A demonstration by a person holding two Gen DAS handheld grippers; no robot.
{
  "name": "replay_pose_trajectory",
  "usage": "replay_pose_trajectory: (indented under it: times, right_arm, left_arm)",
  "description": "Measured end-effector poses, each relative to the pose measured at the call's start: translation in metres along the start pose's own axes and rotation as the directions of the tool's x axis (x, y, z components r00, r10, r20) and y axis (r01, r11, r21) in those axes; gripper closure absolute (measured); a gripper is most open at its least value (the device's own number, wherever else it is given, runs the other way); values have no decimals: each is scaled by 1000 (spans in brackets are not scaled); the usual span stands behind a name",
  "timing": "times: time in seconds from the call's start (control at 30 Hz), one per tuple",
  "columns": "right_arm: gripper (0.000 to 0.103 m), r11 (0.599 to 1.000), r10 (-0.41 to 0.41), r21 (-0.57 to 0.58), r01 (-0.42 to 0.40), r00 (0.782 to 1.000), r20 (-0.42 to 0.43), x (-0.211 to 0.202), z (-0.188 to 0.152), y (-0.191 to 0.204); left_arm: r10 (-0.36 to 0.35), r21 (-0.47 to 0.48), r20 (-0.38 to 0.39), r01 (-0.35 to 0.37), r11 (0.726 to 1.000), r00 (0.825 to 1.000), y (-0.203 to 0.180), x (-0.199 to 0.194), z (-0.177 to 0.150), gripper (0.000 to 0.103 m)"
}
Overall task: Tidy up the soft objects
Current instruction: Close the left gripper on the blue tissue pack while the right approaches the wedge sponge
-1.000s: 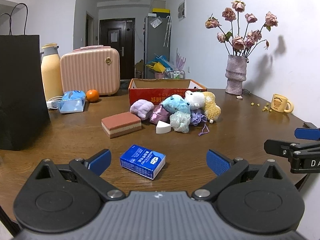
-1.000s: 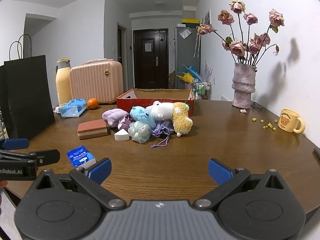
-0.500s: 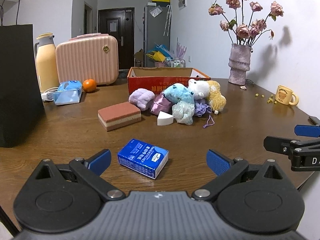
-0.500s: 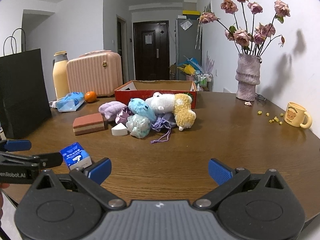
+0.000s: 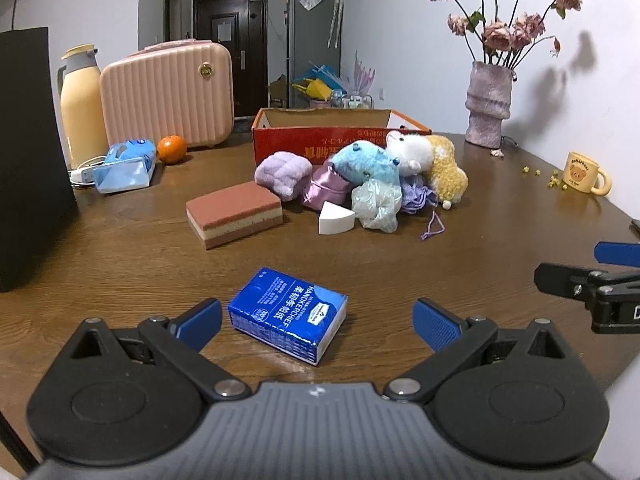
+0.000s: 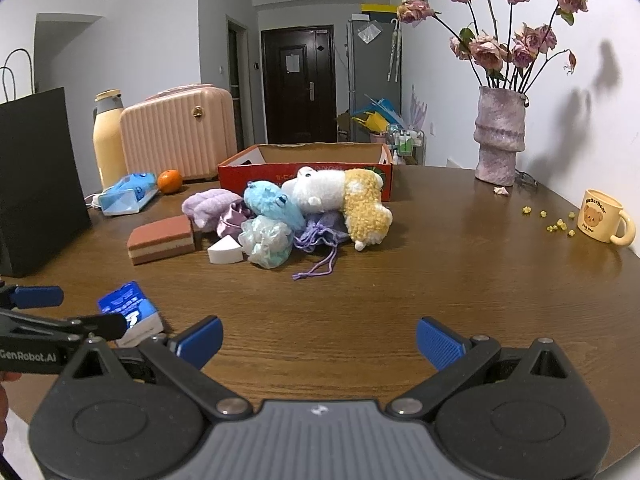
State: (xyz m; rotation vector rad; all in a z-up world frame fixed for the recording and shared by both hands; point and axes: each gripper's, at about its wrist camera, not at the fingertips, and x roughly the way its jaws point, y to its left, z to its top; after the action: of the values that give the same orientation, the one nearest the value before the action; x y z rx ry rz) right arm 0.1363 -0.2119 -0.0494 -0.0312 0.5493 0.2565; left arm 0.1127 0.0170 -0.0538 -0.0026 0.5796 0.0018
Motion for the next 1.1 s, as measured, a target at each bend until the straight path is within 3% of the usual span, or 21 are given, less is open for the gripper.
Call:
replay_pose_trajectory:
  times: [0.73, 1.1]
  right_arm:
    - [0, 1000, -26, 8, 26, 1000, 15, 23, 9, -10]
    - [0, 1000, -21, 10, 21, 1000, 10, 32, 12, -12]
  left_arm:
    - [51, 79, -110, -43, 996, 993, 10, 71, 2, 0]
    - [20, 63, -137, -11, 998, 990, 17, 89, 0, 4]
